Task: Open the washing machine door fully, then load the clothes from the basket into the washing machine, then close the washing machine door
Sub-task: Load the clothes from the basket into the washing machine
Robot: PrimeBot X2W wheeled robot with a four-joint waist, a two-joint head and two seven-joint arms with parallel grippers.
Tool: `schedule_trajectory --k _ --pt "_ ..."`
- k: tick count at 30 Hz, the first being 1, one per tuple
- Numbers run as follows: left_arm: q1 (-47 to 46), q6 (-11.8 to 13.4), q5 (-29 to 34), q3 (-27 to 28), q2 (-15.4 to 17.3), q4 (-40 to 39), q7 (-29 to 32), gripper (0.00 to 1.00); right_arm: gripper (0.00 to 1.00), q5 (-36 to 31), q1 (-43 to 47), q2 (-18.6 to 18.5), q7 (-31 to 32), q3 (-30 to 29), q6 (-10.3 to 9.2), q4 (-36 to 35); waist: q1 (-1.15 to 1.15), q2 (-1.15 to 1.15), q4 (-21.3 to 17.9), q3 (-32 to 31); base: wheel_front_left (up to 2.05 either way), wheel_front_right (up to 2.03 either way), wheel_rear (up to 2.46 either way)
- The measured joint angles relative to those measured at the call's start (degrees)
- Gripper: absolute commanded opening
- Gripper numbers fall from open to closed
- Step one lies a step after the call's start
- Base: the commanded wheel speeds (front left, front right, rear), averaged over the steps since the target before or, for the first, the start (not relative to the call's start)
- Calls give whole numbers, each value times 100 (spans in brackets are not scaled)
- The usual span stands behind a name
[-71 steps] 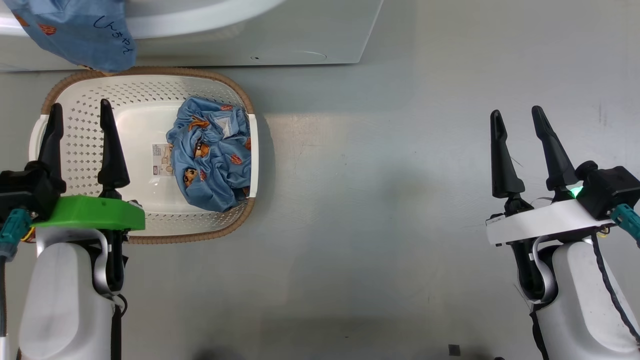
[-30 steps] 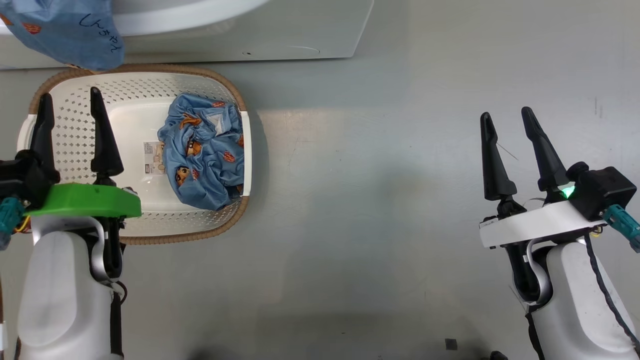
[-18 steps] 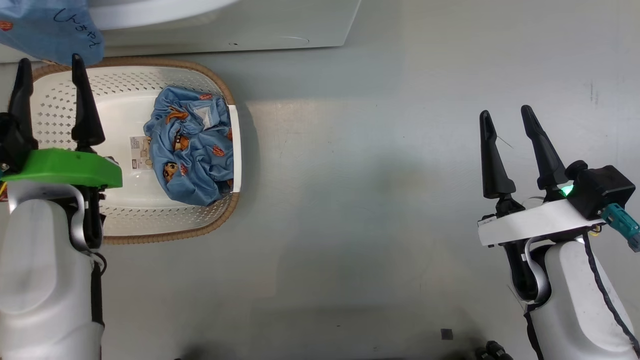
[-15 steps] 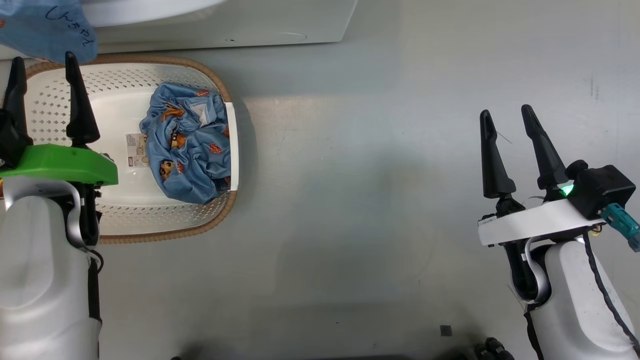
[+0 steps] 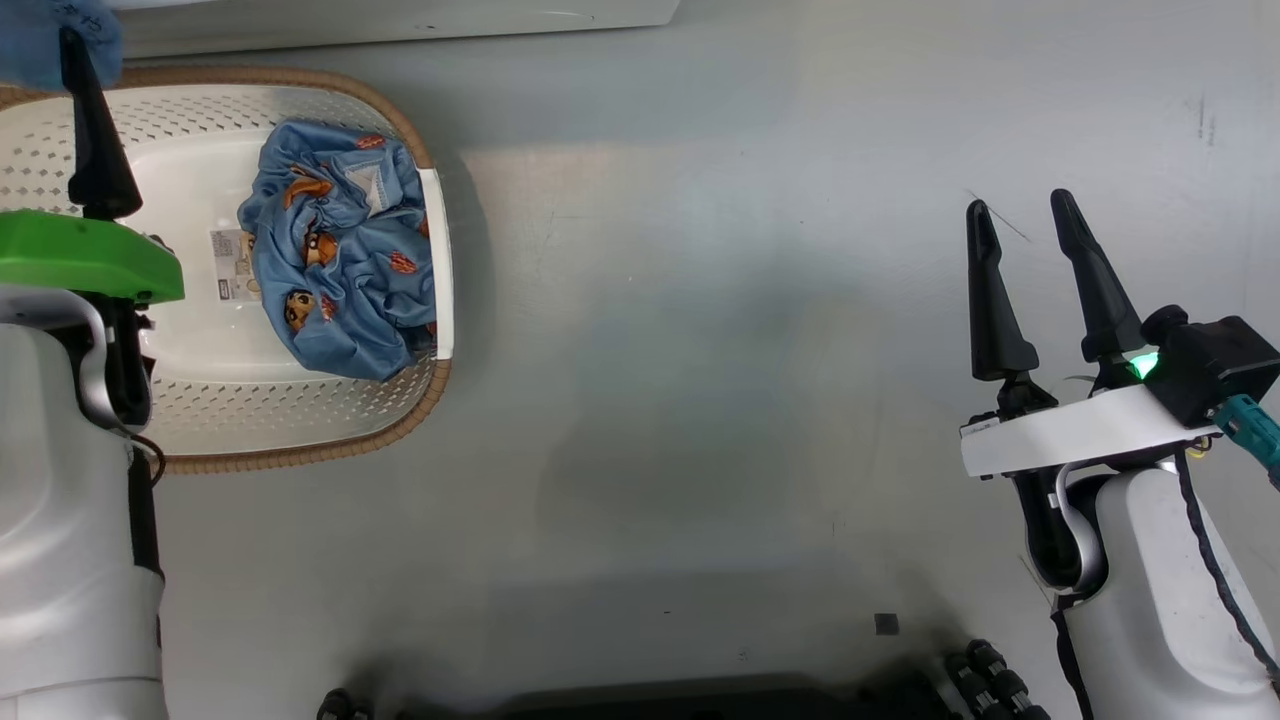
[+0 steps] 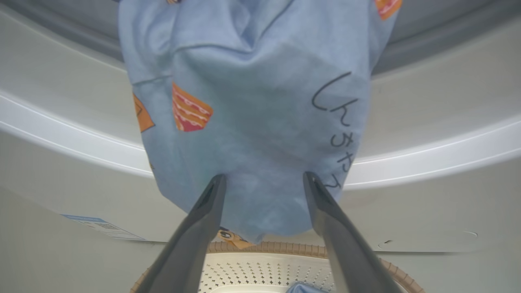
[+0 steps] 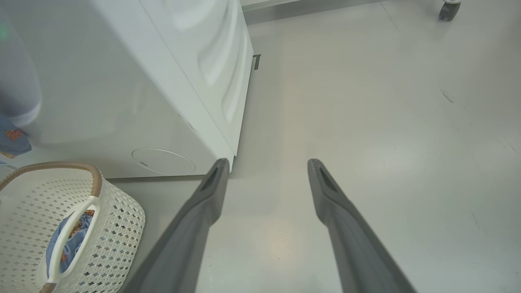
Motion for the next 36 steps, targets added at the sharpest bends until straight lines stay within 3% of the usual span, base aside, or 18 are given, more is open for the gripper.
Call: schedule_trajectory --k 14,15,16,17,36 --pt "-618 0 -189 223 85 211 0 100 100 0 -21 3 0 -67 0 -41 0 0 -28 334 0 0 0" --pt "-637 0 -190 226 86 214 0 83 100 0 -25 4 0 -67 0 -38 0 0 -25 337 0 0 0" --pt "-648 0 -190 220 87 225 0 8 100 0 -35 5 0 -66 0 -37 0 0 -23 340 0 0 0" --pt "-654 0 -189 213 87 242 0 0 100 0 -48 5 0 -66 0 -37 0 0 -21 340 0 0 0" --pt "-553 -26 -97 -10 -112 45 0 0 100 0 -145 8 0 -176 0 69 0 0 111 -2 0 0 0"
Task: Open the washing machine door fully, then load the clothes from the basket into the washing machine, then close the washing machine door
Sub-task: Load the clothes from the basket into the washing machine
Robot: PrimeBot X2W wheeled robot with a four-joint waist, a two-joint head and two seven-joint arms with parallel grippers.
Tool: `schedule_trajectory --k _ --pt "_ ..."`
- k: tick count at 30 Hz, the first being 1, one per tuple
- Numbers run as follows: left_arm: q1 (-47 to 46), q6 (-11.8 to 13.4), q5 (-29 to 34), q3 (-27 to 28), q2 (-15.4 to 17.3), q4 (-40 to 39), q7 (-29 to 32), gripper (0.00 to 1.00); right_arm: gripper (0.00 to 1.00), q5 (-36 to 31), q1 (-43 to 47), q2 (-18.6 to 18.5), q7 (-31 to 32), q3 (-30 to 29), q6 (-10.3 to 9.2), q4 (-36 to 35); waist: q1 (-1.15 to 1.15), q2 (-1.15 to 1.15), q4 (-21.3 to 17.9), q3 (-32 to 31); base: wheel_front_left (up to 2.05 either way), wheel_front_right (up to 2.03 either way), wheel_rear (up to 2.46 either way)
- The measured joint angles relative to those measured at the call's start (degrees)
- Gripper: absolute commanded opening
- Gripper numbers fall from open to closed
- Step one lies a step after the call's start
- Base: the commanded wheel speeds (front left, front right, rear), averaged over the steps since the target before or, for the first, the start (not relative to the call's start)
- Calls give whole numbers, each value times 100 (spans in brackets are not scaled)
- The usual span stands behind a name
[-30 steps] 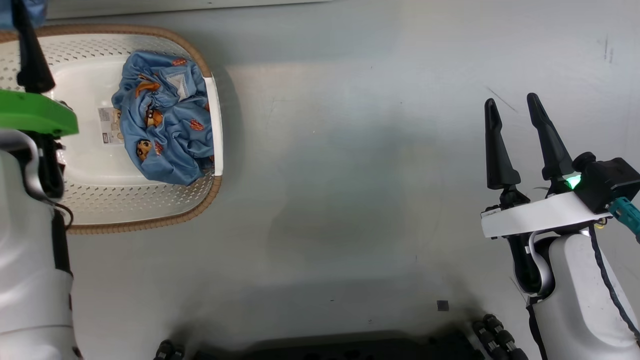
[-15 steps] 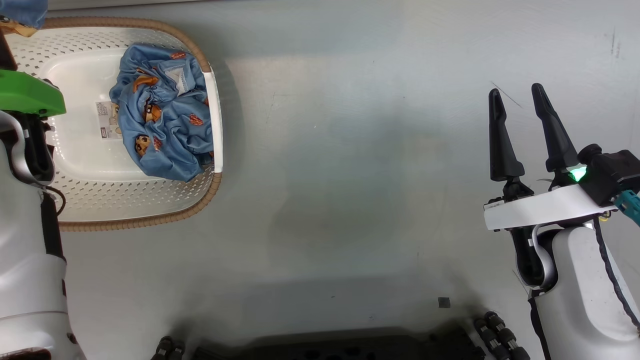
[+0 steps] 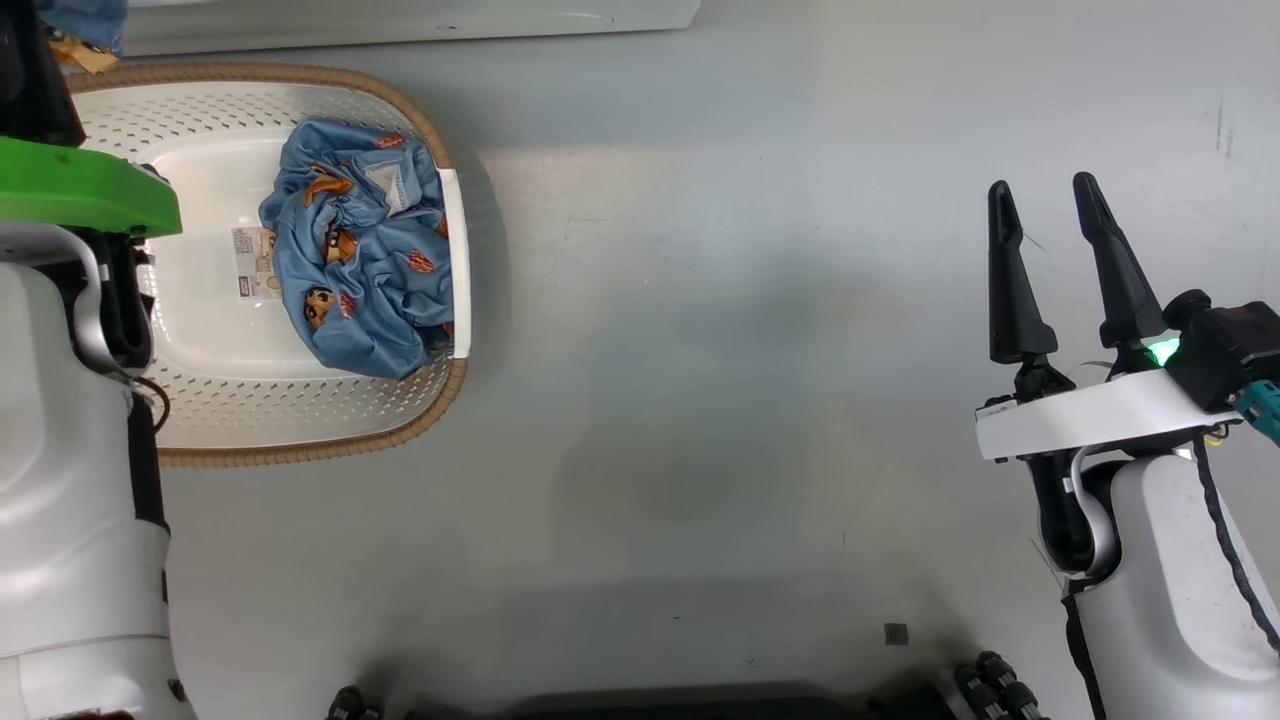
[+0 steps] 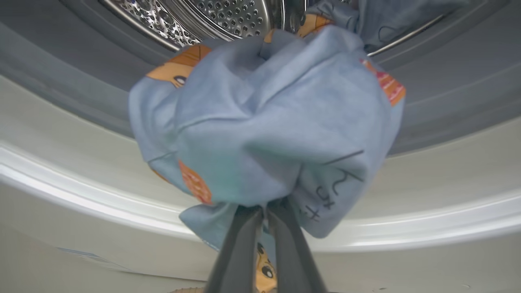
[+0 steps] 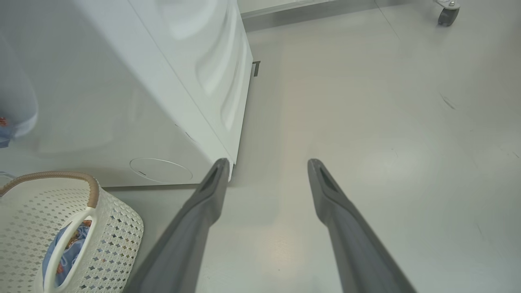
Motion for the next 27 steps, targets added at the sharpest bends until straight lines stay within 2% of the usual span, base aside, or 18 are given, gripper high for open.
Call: schedule_trajectory --k 13,21,27 --pt "190 -7 143 -160 15 -680 0 0 100 1 10 0 0 79 0 105 0 0 144 -409 0 0 0" --pt "94 -7 291 -399 191 -783 0 0 100 20 15 4 0 146 0 130 0 0 70 -519 0 0 0" --pt "-229 -8 356 -584 465 -715 0 0 100 73 15 18 0 316 0 153 0 0 -54 -522 0 0 0"
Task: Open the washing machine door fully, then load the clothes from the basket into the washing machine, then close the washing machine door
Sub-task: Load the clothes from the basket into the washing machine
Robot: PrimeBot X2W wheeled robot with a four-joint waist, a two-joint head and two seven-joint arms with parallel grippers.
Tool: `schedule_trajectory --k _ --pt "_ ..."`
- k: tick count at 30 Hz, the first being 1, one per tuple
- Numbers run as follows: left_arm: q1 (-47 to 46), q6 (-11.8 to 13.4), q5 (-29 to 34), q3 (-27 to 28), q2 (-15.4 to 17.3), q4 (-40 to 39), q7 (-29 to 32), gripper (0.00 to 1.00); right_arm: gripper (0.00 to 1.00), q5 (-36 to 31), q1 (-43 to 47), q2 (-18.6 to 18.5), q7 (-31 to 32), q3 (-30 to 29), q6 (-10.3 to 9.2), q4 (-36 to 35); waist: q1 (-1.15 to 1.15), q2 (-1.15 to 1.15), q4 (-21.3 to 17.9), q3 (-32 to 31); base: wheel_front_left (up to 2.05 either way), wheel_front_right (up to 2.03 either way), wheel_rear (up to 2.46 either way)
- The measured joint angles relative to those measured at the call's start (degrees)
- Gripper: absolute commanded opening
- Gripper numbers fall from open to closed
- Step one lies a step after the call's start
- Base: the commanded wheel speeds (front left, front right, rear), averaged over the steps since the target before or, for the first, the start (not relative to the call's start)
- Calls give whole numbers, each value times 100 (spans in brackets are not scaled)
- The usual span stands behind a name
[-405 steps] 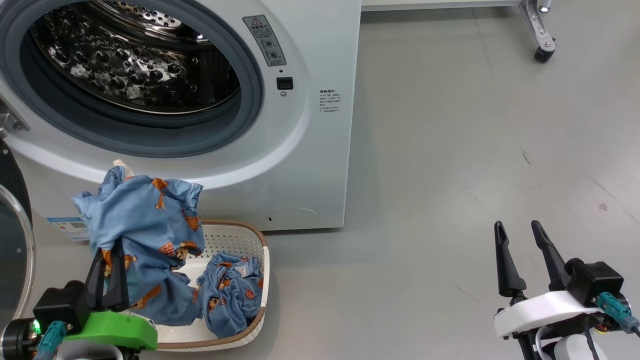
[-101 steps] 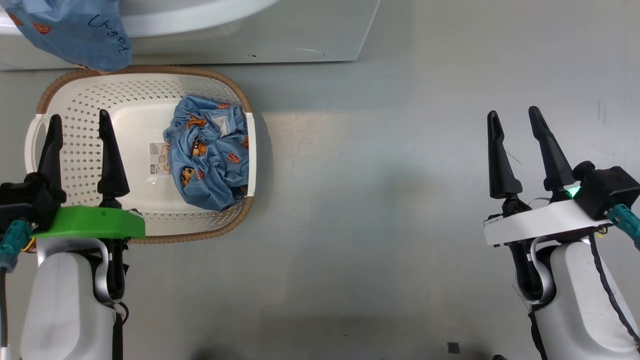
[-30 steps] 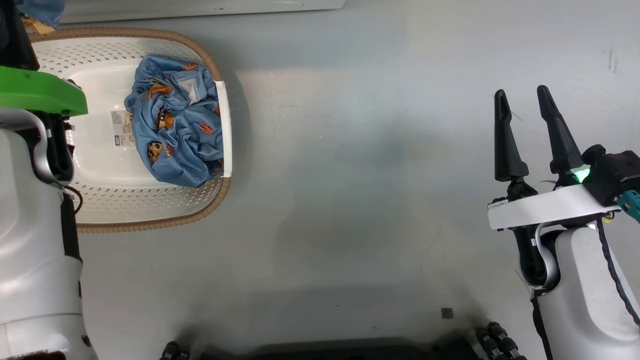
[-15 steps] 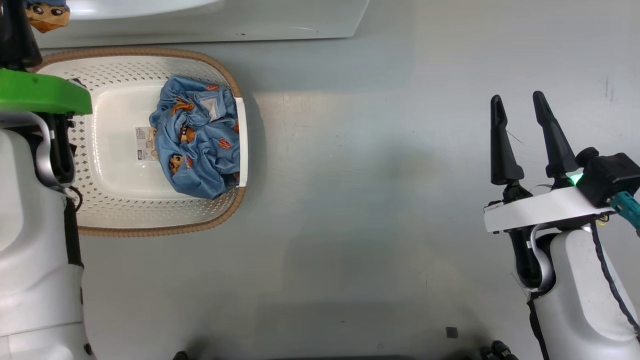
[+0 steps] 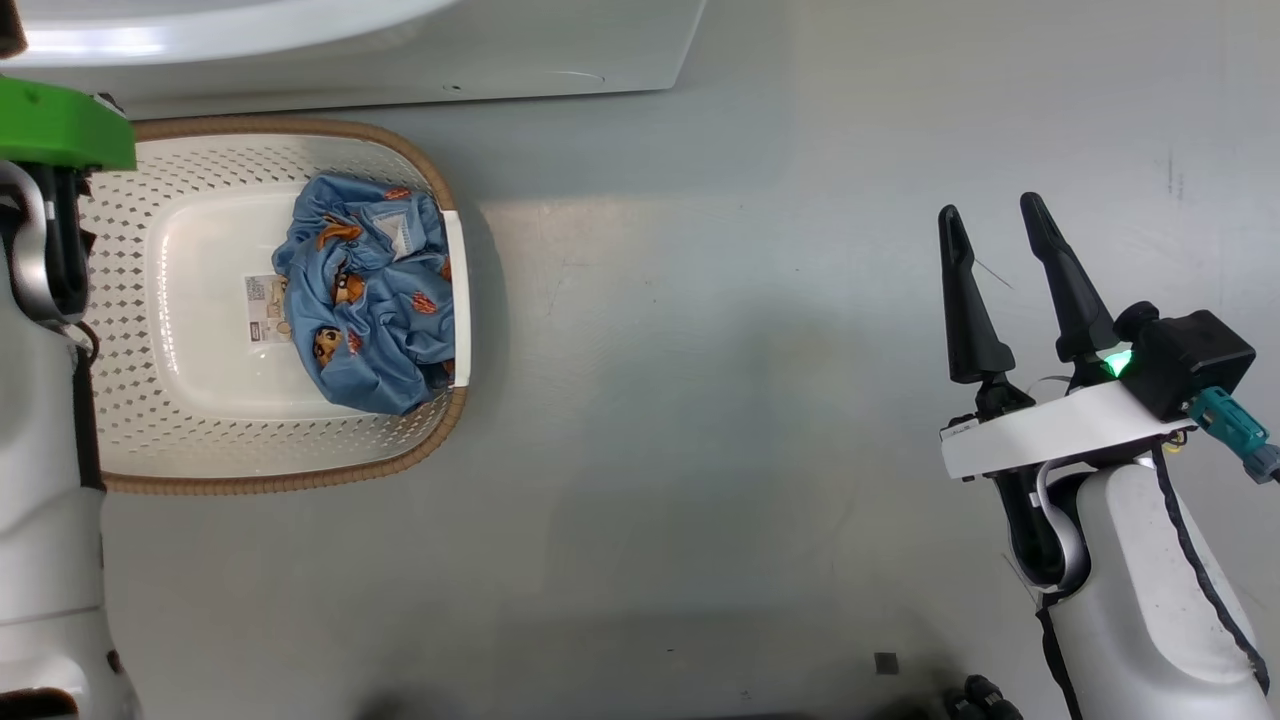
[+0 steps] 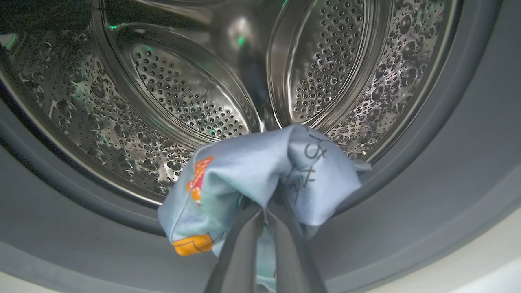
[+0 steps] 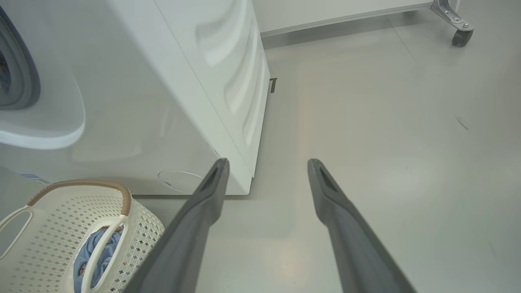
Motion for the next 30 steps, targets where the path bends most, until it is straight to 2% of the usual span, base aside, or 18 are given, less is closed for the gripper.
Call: schedule_trajectory --k 8,20,30 --pt "-372 0 14 -119 171 210 116 0 100 69 0 -1 0 38 0 30 0 0 -200 28 0 0 0" --pt "-1241 -1 -218 -152 556 716 728 0 100 99 6 8 0 1 0 27 0 0 -376 105 0 0 0" --pt "-1866 -18 -333 -388 686 1015 1273 0 100 99 31 14 0 10 0 11 0 0 -419 201 0 0 0"
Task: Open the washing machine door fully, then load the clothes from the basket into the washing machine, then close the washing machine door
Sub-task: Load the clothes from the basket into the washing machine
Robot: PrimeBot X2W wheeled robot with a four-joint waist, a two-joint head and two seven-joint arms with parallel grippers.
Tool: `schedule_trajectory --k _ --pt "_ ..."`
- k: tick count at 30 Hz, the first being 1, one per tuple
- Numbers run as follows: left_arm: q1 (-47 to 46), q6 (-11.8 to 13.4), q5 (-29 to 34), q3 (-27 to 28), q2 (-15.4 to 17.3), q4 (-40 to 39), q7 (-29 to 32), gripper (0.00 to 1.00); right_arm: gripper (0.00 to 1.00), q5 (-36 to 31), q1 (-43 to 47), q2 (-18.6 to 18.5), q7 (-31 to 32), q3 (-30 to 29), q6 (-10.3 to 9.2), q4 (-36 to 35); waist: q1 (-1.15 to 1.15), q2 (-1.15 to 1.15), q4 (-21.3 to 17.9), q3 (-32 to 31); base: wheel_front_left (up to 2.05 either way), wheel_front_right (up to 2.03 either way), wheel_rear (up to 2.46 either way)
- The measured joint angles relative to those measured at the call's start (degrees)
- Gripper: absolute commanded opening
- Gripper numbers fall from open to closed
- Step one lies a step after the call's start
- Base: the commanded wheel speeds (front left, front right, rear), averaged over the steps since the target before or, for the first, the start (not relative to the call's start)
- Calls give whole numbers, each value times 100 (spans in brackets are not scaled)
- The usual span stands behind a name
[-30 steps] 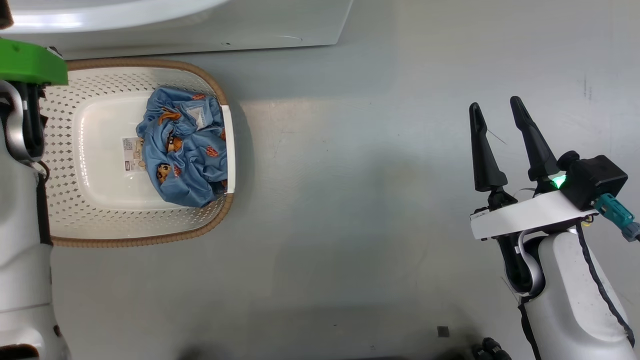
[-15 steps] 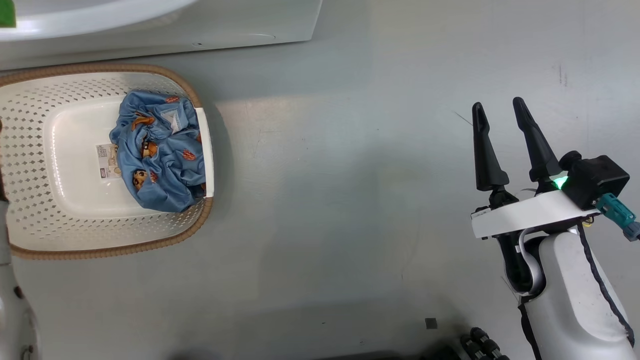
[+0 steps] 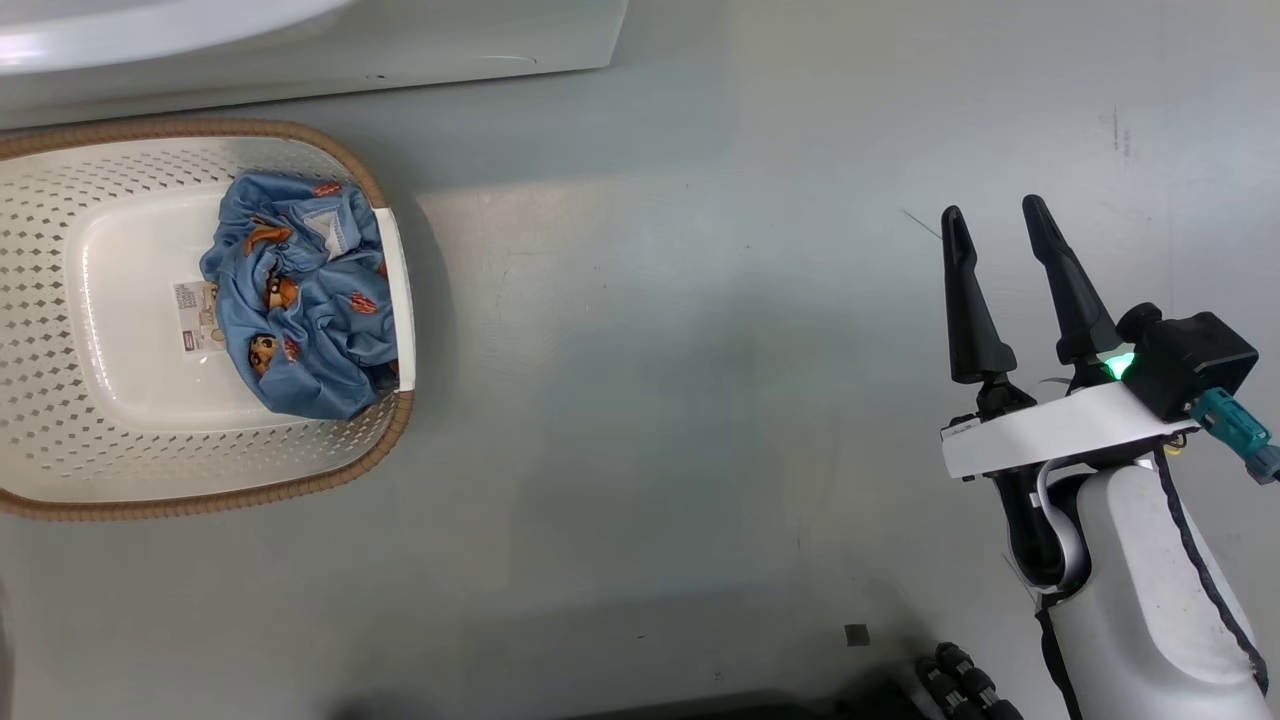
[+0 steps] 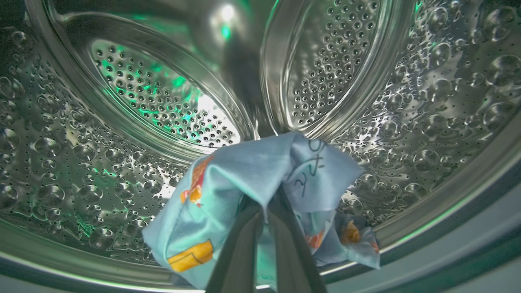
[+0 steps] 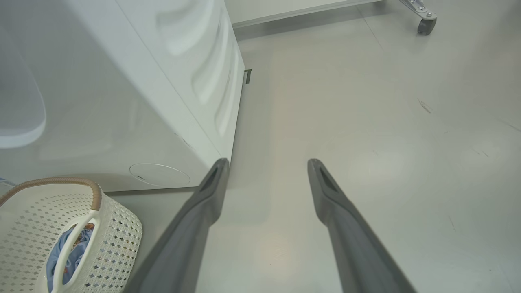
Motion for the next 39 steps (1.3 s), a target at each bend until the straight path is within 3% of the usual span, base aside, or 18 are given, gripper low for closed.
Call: schedule_trajectory --k 17,30,39 --pt "-757 0 -234 -193 135 199 181 0 100 1 94 3 0 -13 1 -146 0 0 42 610 0 0 0" --pt "-1275 0 -197 -530 308 -42 -920 0 100 1 85 4 0 42 0 -144 0 0 42 862 0 0 0" --pt "-1294 0 -333 -744 313 402 -944 0 100 1 64 4 0 42 0 -135 0 0 45 868 0 0 0"
